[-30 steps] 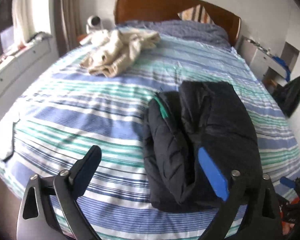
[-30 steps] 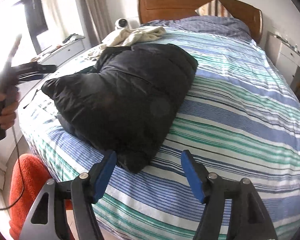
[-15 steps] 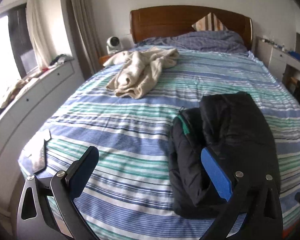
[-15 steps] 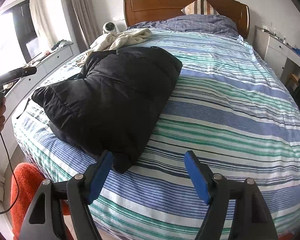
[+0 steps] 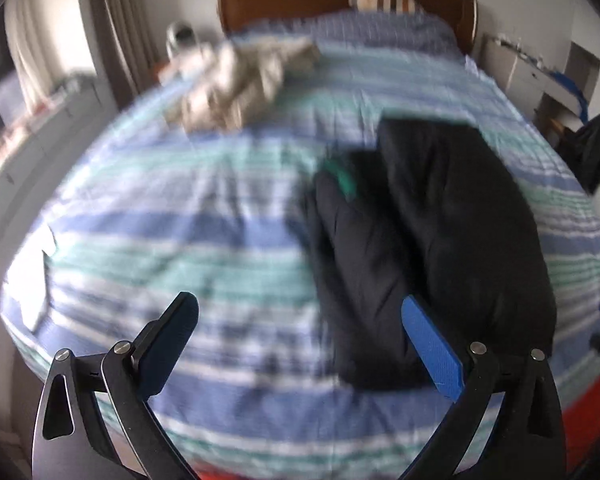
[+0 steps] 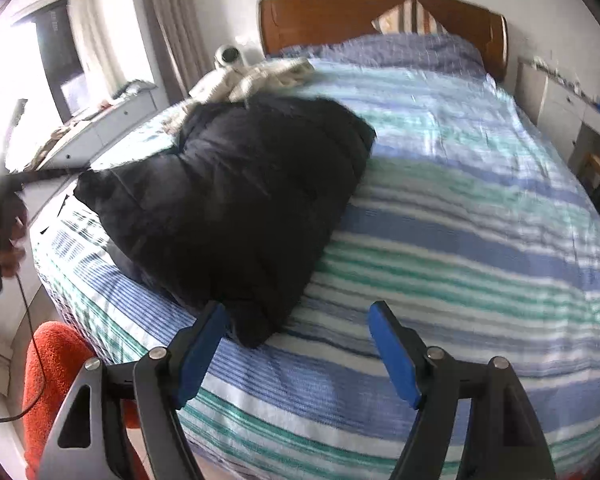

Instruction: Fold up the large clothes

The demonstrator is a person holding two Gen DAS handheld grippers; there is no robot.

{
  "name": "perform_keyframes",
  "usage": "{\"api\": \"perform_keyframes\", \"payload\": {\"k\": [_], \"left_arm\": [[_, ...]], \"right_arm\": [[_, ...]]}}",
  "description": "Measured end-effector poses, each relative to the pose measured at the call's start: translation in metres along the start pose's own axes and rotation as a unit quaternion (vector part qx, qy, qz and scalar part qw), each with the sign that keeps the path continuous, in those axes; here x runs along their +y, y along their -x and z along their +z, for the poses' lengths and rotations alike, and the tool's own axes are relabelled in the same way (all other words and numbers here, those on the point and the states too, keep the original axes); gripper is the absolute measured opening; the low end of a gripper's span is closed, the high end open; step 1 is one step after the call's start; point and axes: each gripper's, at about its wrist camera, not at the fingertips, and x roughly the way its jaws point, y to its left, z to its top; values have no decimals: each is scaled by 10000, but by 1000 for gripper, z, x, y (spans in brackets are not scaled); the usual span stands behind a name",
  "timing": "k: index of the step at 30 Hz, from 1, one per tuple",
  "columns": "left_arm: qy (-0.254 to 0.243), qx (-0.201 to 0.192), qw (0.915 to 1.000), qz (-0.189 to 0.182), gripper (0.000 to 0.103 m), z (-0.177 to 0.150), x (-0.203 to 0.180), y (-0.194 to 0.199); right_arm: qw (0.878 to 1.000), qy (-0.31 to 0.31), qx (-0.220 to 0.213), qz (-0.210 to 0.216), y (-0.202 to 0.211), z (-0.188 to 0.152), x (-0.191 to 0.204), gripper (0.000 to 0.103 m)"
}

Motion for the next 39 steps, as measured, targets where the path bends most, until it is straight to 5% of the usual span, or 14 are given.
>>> {"api": "perform_keyframes", "payload": {"k": [3,5,9,11,12,14,17,23,25,29,35,37,39], "left_arm": [[701,460,9948,-578,102,-11,35,-19],[1419,564,9831,-1008,102,-13,64,-30],[1950,582,9637,-1730,102,-11,84,-50],[2094,605,9513,-2182,102,-11,85,-65],[2125,632,9484,-2269,102,-9,85,-71],[2138,737,9426,-2456,102,-5,83,-90],[1834,844,9370,-2851,101,-4,70,-114],[1553,842,8866,-4275,101,-4,59,-122],[1338,861,8774,-4526,102,0,46,-118],[728,1226,9009,-4099,102,5,10,-128],[684,1570,9099,-3779,103,8,-3,-140],[606,1585,9161,-3634,103,7,-7,-137],[522,1571,9214,-3516,103,8,-14,-136]], "right_arm": [[9989,308,-197,278,1,21,12,76],[9964,388,-259,708,-5,39,22,76],[9868,842,-498,1287,-35,75,68,75],[9837,924,-288,1518,-70,86,94,62],[9819,929,-59,1651,-88,87,104,50],[9757,1019,577,1850,-132,76,130,50],[9760,1383,527,1599,-150,62,154,50],[9766,1378,618,1530,-154,61,158,50],[9768,1430,615,1467,-155,60,160,50],[9778,1502,520,1368,-156,57,161,50],[9781,1312,469,1549,-111,55,138,50],[9829,721,246,1674,-87,52,104,57],[9884,-239,45,1500,-69,41,49,80]]}}
